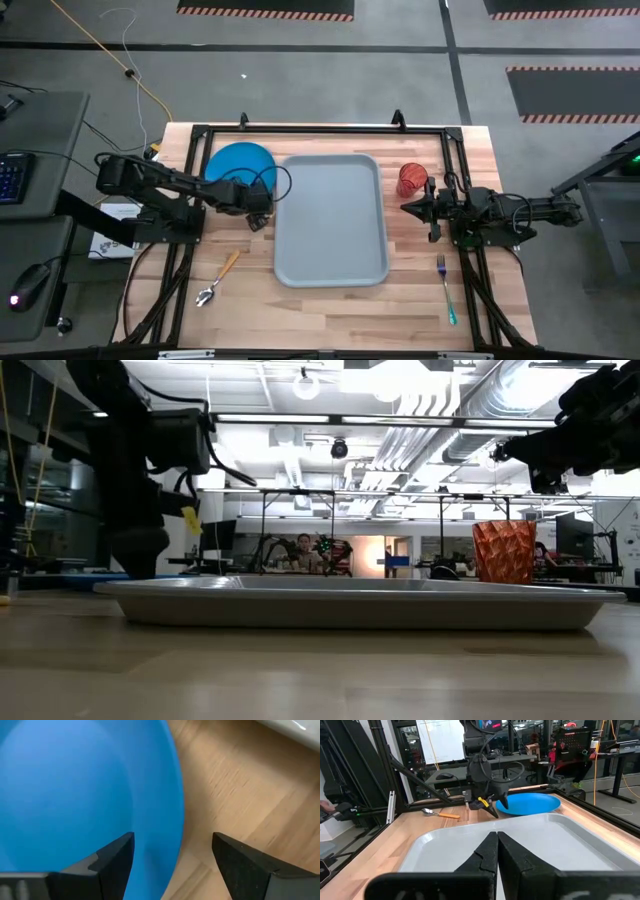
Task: Pick and place plate/cup/fork/spoon on tray
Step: Put the blue plate on the right of the gray serving tray, then put the brown glass on the gray serving tray to the top left of the blue plate
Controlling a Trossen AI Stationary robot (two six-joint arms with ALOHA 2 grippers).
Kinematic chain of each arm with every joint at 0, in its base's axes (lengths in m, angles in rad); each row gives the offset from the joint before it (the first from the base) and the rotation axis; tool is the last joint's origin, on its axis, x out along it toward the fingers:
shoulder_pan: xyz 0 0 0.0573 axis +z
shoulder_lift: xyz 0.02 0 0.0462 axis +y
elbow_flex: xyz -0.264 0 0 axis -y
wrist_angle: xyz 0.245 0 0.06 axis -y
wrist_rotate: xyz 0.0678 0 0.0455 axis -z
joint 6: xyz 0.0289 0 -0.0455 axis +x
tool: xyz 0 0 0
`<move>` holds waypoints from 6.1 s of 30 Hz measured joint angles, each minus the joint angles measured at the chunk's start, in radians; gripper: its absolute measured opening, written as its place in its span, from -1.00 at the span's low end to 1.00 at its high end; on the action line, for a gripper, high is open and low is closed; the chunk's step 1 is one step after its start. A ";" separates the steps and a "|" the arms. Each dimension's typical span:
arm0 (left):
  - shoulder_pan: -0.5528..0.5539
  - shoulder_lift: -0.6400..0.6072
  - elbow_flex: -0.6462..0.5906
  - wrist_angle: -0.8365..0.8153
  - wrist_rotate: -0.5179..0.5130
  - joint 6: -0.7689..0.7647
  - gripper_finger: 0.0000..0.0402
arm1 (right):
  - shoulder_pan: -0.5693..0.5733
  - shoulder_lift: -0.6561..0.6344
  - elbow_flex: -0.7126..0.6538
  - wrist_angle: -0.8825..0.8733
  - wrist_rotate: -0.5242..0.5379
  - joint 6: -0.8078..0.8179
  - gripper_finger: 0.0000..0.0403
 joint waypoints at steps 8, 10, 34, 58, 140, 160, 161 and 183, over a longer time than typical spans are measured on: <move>0.032 0.003 -0.003 0.011 -0.018 -0.033 0.04 | 0.000 0.000 0.000 0.000 0.000 0.000 -1.00; 0.042 0.004 -0.004 0.016 -0.047 -0.036 -0.07 | 0.000 0.000 0.000 0.000 0.000 0.000 -1.00; 0.006 -0.001 0.088 -0.230 -0.293 -0.034 -0.99 | 0.000 0.000 0.000 0.000 0.000 0.000 -1.00; -0.119 -0.002 0.451 0.130 -0.658 0.891 -1.00 | 0.000 0.000 0.000 0.000 0.000 0.000 -1.00; -0.321 0.481 0.452 0.416 -0.267 0.818 -0.16 | 0.000 0.002 0.000 0.000 0.000 0.000 -1.00; -0.357 0.432 0.590 0.148 -0.265 0.721 -0.16 | 0.000 0.002 0.000 0.000 0.000 0.000 -1.00; -0.360 0.420 0.592 0.125 -0.270 0.709 -0.16 | 0.000 0.004 0.000 0.000 0.000 0.000 -1.00; -0.378 -0.204 0.330 0.216 -0.241 0.460 -0.16 | 0.000 0.047 0.000 -0.001 -0.003 0.000 -1.00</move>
